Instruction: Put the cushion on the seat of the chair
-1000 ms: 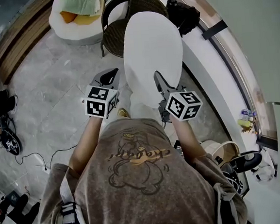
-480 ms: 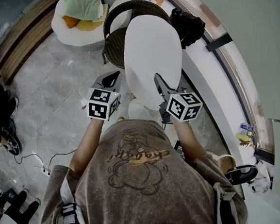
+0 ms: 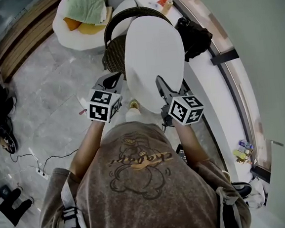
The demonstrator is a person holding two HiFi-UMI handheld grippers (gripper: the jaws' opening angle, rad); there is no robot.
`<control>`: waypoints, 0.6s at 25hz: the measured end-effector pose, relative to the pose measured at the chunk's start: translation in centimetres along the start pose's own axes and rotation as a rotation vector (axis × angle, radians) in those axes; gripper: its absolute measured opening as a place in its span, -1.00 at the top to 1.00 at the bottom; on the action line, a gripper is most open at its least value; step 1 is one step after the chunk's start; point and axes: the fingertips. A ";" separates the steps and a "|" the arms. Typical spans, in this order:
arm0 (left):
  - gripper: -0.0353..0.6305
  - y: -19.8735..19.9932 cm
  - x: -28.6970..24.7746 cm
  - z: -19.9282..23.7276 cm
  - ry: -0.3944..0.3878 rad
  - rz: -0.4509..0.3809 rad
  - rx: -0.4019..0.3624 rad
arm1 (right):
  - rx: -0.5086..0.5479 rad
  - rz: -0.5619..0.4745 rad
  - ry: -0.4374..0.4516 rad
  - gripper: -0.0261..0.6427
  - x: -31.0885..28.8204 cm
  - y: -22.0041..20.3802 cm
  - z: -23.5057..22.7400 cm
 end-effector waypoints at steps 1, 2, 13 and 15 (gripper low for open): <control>0.88 0.4 -0.6 0.2 0.006 0.000 0.005 | 0.000 0.006 0.004 0.71 -0.4 0.3 -0.6; 0.88 0.7 -1.2 0.3 0.012 0.000 0.009 | -0.001 0.012 0.008 0.71 -0.7 0.5 -1.1; 0.88 2.4 -4.7 1.6 0.074 0.007 0.052 | -0.010 0.083 0.065 0.71 -3.7 1.2 -4.4; 0.88 2.4 -5.0 2.2 0.083 0.012 0.057 | -0.009 0.087 0.070 0.71 -4.3 1.4 -4.6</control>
Point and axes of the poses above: the fingertips, and each gripper's own axes: x backward along the fingers, z to its left, y out of its top
